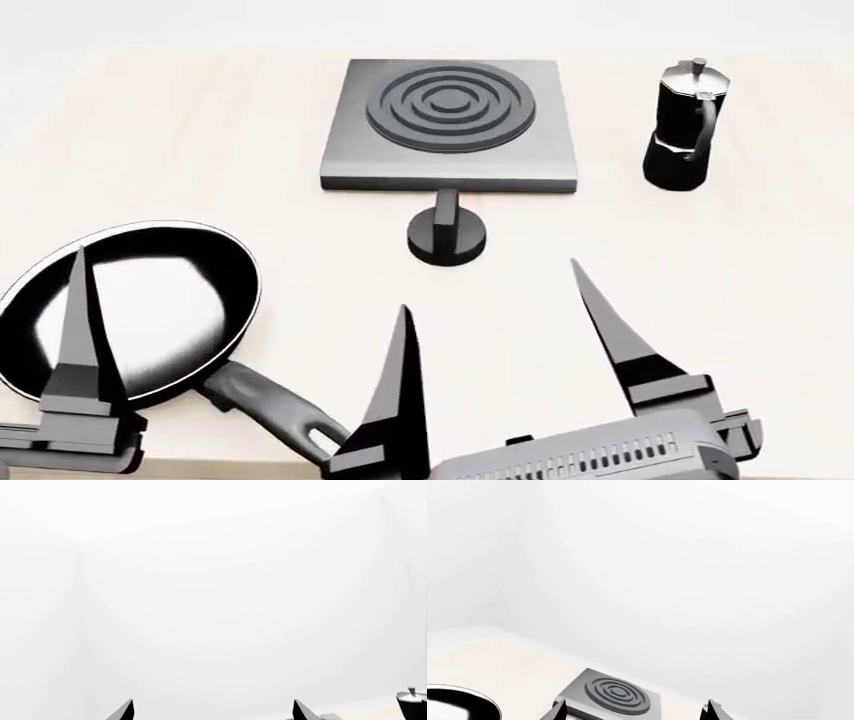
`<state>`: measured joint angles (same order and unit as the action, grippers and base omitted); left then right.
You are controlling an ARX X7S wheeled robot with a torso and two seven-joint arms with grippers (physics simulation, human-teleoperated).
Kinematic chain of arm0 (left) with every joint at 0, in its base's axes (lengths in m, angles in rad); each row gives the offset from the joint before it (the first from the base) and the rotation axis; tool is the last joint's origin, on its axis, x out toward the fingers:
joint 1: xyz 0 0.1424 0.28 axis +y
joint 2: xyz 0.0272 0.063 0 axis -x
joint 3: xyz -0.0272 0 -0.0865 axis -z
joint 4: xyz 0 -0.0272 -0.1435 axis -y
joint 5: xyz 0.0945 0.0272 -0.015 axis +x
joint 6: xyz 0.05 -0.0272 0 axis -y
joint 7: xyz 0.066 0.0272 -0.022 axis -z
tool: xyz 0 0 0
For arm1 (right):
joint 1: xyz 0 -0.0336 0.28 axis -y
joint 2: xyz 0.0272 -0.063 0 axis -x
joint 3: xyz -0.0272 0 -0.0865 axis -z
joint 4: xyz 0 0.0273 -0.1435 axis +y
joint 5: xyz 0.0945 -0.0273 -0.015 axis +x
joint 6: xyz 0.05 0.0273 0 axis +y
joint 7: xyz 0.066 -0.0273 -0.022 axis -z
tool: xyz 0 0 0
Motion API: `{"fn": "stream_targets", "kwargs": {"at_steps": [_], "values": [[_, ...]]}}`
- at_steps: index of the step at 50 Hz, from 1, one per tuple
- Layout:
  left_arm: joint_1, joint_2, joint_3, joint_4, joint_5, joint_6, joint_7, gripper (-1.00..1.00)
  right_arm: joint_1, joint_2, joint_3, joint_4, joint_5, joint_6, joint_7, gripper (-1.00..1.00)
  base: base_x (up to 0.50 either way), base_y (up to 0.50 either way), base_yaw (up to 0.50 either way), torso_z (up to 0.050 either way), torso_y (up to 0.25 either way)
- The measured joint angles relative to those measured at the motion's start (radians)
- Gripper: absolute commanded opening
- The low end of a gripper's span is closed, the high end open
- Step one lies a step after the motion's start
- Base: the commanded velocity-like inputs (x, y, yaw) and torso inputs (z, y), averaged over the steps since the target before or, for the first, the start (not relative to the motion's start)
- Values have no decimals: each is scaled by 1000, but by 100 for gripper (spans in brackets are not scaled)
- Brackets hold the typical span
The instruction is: Turn on the stove.
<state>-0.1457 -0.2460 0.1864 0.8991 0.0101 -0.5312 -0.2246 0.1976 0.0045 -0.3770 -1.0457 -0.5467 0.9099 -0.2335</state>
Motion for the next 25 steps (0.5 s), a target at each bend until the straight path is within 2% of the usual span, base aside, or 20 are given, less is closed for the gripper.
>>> {"fn": "stream_targets", "kwargs": {"at_steps": [14,25], "values": [[-1,-8,5,-1,-6,0,-9,100,-2,1,2,0,11,-5,0,100,198,0,0,0,0],[-2,-13,12,-5,-9,3,-15,100,-3,0,9,0,17,-8,3,100,42,0,0,0,0]]}}
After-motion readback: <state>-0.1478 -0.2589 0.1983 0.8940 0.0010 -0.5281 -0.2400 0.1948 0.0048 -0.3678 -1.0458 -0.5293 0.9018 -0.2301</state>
